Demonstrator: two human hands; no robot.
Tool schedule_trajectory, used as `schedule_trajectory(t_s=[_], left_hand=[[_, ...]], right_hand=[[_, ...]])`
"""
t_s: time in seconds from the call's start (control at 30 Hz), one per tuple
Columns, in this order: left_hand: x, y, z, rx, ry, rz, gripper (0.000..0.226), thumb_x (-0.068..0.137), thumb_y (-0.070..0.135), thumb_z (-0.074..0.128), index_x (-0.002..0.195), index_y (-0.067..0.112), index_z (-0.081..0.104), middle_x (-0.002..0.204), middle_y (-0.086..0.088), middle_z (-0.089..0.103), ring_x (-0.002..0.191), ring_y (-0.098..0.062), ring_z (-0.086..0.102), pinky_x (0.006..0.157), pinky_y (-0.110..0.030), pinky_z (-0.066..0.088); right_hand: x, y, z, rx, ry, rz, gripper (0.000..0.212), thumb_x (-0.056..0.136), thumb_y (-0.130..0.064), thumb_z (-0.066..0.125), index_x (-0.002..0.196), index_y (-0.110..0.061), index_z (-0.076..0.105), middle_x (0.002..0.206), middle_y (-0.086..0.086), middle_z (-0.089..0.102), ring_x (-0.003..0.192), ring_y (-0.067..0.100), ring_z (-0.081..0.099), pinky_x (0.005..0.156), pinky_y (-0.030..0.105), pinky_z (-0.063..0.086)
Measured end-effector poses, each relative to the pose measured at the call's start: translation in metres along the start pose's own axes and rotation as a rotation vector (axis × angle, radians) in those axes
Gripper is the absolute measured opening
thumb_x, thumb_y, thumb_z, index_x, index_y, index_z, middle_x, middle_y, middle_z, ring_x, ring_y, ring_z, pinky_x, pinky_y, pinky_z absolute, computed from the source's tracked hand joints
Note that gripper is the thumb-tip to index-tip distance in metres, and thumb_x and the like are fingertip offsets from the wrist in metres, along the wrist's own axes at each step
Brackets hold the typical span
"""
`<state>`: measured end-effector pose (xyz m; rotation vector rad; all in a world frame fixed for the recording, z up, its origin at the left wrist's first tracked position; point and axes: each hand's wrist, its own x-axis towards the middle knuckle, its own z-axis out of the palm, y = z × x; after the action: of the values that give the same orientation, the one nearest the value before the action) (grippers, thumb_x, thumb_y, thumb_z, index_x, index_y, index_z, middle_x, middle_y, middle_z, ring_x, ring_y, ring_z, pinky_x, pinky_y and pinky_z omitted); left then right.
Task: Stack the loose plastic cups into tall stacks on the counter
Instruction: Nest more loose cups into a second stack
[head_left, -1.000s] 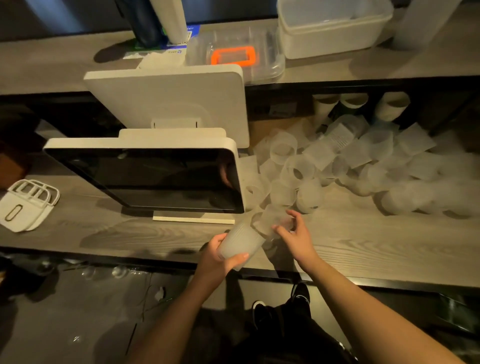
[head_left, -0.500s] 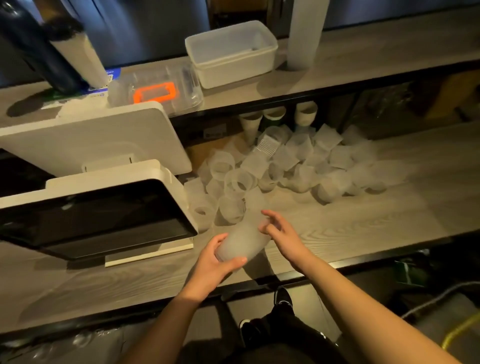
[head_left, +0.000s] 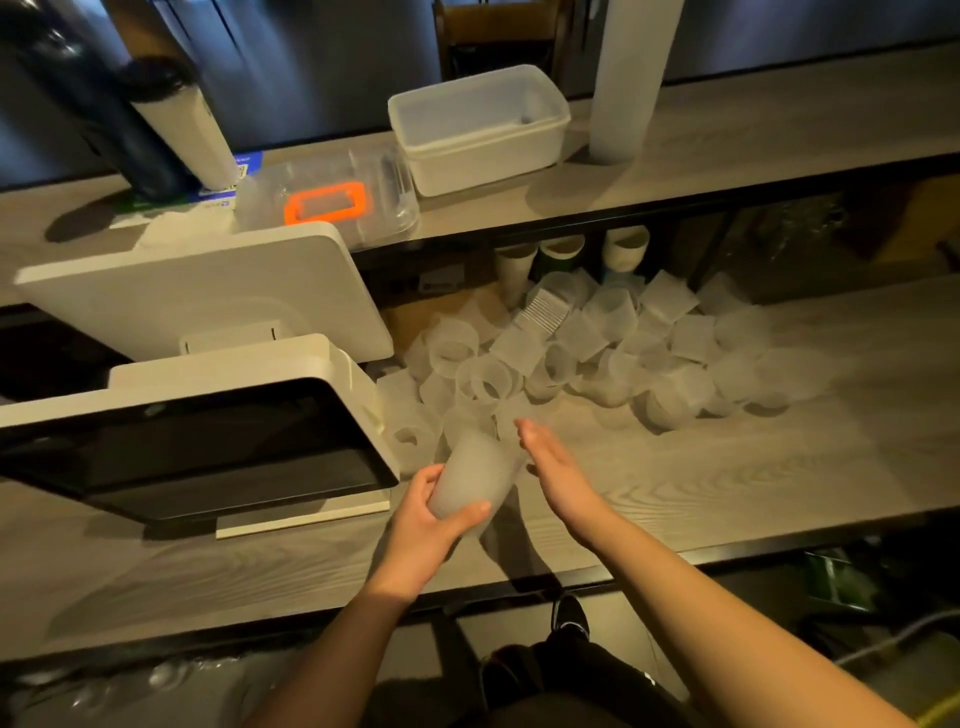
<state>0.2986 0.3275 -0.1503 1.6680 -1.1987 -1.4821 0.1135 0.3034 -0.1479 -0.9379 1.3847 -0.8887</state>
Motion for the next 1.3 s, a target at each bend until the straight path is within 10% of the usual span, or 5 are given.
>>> schedule_trajectory(t_s=[0.4, 0.7, 0.93, 1.13, 1.3], left_hand=[[0.015, 0.003, 0.008, -0.143, 0.184, -0.151, 0.075, 0.049, 0.052, 0.085, 0.114, 0.036, 0.049, 0.12, -0.003, 0.061, 0.105, -0.022, 0.063, 0.086, -0.053, 0.057], [0.026, 0.017, 0.008, -0.035, 0.182, -0.087, 0.083, 0.054, 0.053, 0.082, 0.125, 0.035, 0.044, 0.123, 0.004, 0.057, 0.107, -0.016, 0.061, 0.085, -0.046, 0.059], [0.044, 0.041, 0.026, 0.073, 0.106, 0.004, 0.072, 0.054, 0.055, 0.084, 0.116, 0.052, 0.049, 0.12, 0.013, 0.057, 0.104, -0.015, 0.061, 0.079, -0.047, 0.061], [0.054, 0.066, 0.047, 0.142, 0.051, 0.053, 0.07, 0.055, 0.044, 0.083, 0.116, 0.045, 0.048, 0.119, 0.013, 0.052, 0.101, -0.009, 0.058, 0.068, -0.016, 0.052], [0.062, 0.076, 0.069, 0.077, 0.041, 0.03, 0.076, 0.047, 0.051, 0.085, 0.114, 0.047, 0.049, 0.119, 0.009, 0.053, 0.102, -0.016, 0.061, 0.079, -0.043, 0.06]], right_hand=[[0.095, -0.029, 0.01, -0.564, 0.075, -0.276, 0.105, 0.075, -0.046, 0.084, 0.156, -0.014, 0.026, 0.156, 0.006, 0.034, 0.145, 0.021, 0.03, 0.116, 0.034, 0.028], [0.102, -0.045, -0.012, -0.227, 0.168, -0.22, 0.064, 0.088, -0.033, 0.073, 0.144, -0.018, 0.046, 0.132, 0.004, 0.053, 0.12, 0.016, 0.052, 0.102, 0.033, 0.047], [0.085, -0.068, -0.065, -0.145, -0.09, -0.155, 0.039, 0.092, -0.027, 0.068, 0.13, -0.023, 0.059, 0.117, -0.004, 0.06, 0.111, 0.008, 0.056, 0.093, 0.023, 0.047], [0.086, -0.071, -0.09, -0.19, -0.136, -0.172, 0.038, 0.088, -0.024, 0.07, 0.125, -0.019, 0.061, 0.109, -0.007, 0.06, 0.092, -0.014, 0.053, 0.079, 0.005, 0.041], [0.081, -0.063, -0.087, -0.17, -0.15, -0.195, 0.054, 0.086, -0.058, 0.064, 0.126, -0.023, 0.06, 0.12, -0.003, 0.059, 0.111, -0.002, 0.052, 0.092, 0.01, 0.038]])
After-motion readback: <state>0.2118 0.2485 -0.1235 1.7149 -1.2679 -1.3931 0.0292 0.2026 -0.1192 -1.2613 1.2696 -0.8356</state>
